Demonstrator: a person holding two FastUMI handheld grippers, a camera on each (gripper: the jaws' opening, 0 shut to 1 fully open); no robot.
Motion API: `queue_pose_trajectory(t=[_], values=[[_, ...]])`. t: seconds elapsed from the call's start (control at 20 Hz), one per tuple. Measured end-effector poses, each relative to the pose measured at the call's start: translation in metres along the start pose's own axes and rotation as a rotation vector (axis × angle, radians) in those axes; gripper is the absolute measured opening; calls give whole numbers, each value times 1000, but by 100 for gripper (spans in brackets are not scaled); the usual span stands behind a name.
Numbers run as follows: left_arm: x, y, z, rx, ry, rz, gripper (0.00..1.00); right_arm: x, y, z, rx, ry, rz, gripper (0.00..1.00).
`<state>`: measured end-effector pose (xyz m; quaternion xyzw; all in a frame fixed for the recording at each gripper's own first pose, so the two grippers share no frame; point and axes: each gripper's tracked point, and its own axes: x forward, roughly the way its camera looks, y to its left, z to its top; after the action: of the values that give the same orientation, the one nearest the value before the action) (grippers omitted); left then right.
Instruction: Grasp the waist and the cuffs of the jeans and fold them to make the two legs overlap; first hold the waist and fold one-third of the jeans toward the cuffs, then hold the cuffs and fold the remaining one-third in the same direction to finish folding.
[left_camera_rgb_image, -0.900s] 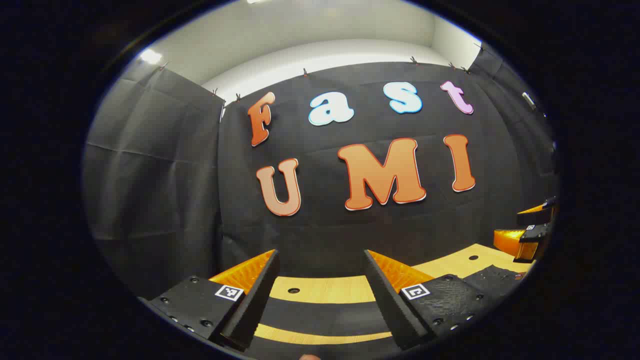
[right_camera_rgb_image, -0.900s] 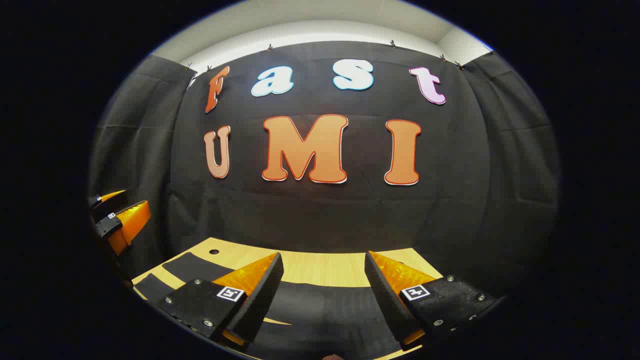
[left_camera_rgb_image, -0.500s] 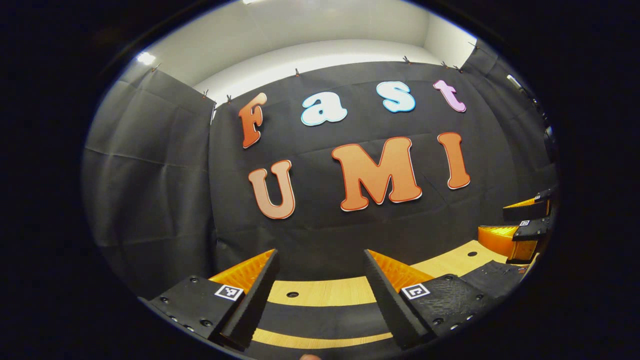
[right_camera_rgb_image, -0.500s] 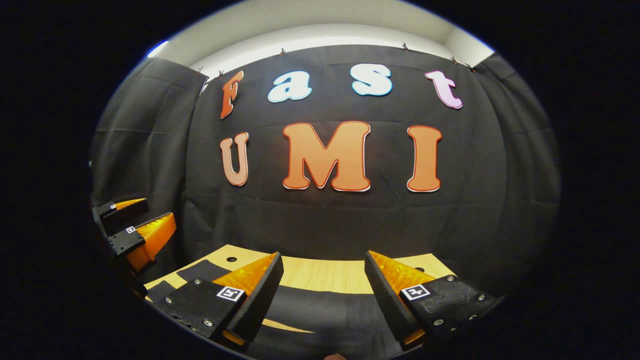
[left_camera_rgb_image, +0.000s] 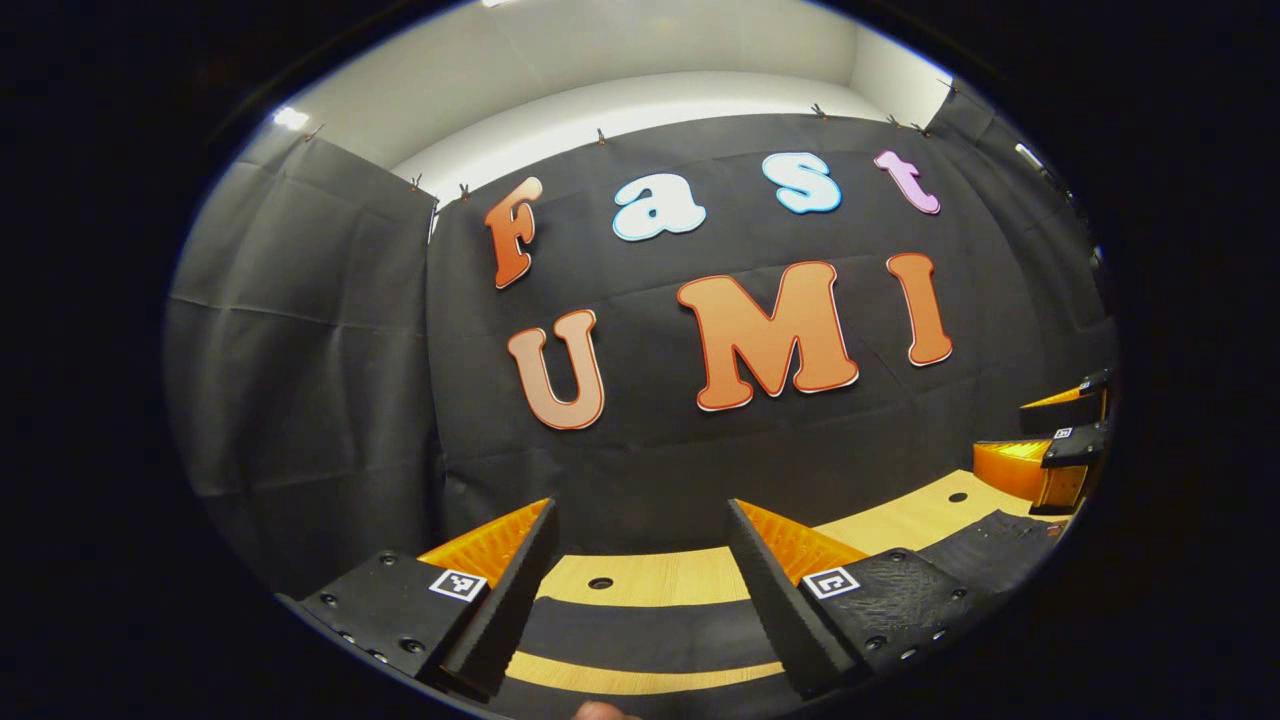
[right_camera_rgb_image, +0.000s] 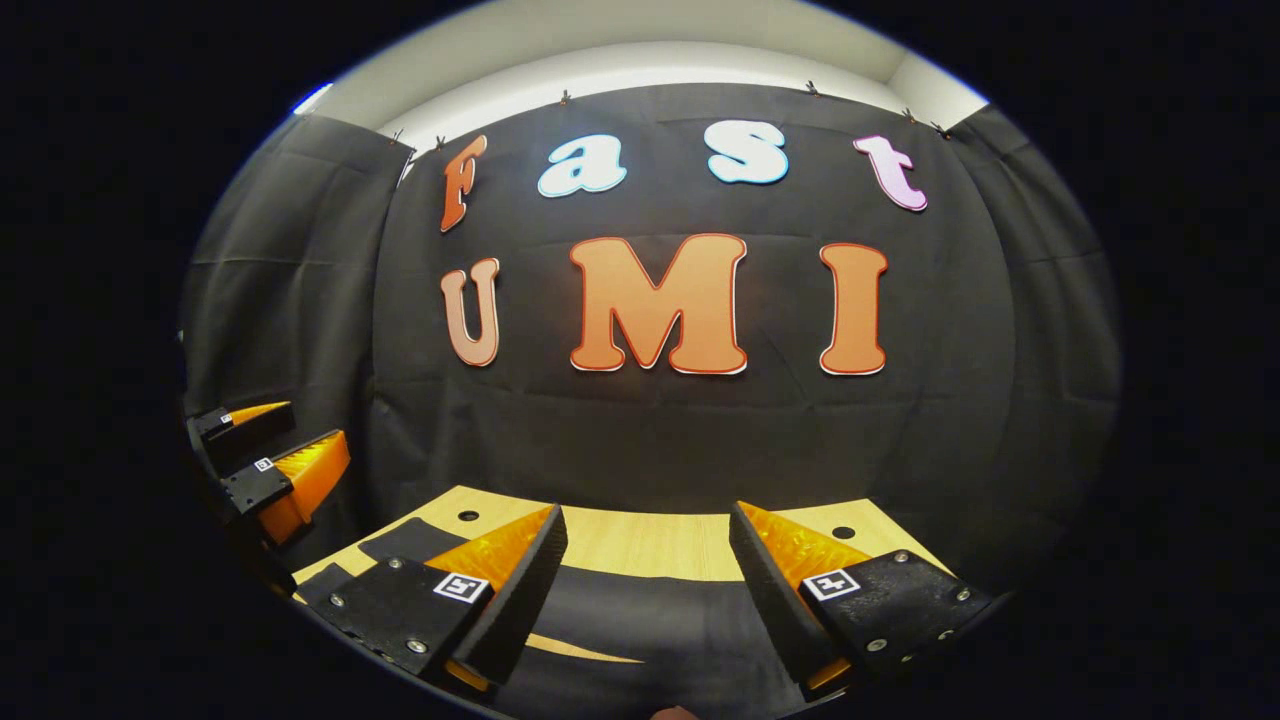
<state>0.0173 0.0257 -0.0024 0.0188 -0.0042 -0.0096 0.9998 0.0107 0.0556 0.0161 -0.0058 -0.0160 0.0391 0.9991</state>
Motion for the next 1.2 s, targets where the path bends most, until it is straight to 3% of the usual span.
queue_pose_trajectory(t=[0.25,0.5,0.65,0.75,1.0,1.2], values=[[11,15,-20,-32,64,19,99,4,-27,-14,6,50,-67,100],[14,59,-83,-93,276,123,99,0,-83,-62,65,219,-130,98],[5,91,-128,-153,408,196,99,-2,-121,-88,152,301,-192,98],[0,102,-154,-226,483,207,99,-3,-142,-112,200,370,-220,98],[-19,142,-217,-202,647,291,100,-15,-196,-163,332,512,-335,98],[-39,163,-261,-252,777,338,99,-32,-226,-205,429,641,-417,99]])
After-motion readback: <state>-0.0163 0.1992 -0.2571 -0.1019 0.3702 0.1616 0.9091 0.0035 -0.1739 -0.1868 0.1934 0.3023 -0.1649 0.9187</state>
